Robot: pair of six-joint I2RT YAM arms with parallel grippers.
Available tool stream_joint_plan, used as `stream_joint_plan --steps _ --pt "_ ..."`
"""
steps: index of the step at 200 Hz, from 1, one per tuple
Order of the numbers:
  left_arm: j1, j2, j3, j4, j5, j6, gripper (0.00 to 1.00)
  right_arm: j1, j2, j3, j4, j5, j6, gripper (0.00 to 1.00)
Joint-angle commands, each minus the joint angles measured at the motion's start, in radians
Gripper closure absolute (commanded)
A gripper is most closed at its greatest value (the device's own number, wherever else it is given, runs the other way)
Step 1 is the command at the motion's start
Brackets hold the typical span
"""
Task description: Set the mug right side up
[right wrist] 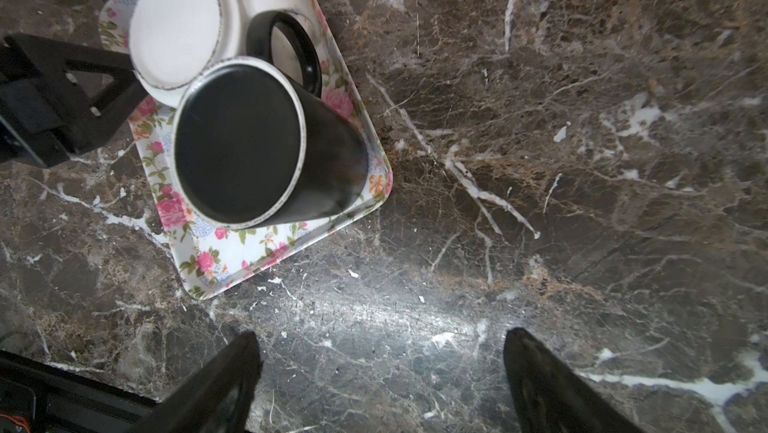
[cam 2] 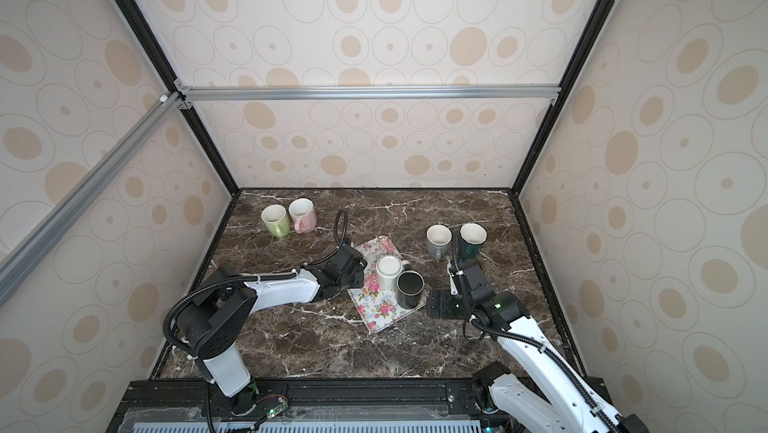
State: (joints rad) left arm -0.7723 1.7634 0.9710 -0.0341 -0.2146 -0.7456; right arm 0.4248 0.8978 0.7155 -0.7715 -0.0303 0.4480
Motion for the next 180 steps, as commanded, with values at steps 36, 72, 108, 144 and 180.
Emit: stream_joint_plan --steps 36,72,108,144,180 --pt "-0.028 -0.07 -0.031 -0.087 -0.134 -0.142 0.57 -0.016 0.119 -0.019 0.016 0.031 0.033 0.23" --pt "-0.025 -0.045 -0.025 -0.116 -0.139 -0.181 0.58 -0.029 0.133 -0.071 0.131 -0.001 0.059 0.35" --pt "0.011 -0.064 -0.083 -0.04 -0.081 -0.211 0.61 -0.036 0.219 -0.082 0.24 0.007 0.064 0.42" --pt "0.073 -0.079 -0.146 0.029 -0.016 -0.217 0.65 -0.046 0.339 -0.054 0.339 -0.011 0.059 0.52" --pt "0.095 -0.057 -0.143 0.057 0.0 -0.186 0.69 -0.065 0.408 -0.046 0.399 0.032 0.047 0.54"
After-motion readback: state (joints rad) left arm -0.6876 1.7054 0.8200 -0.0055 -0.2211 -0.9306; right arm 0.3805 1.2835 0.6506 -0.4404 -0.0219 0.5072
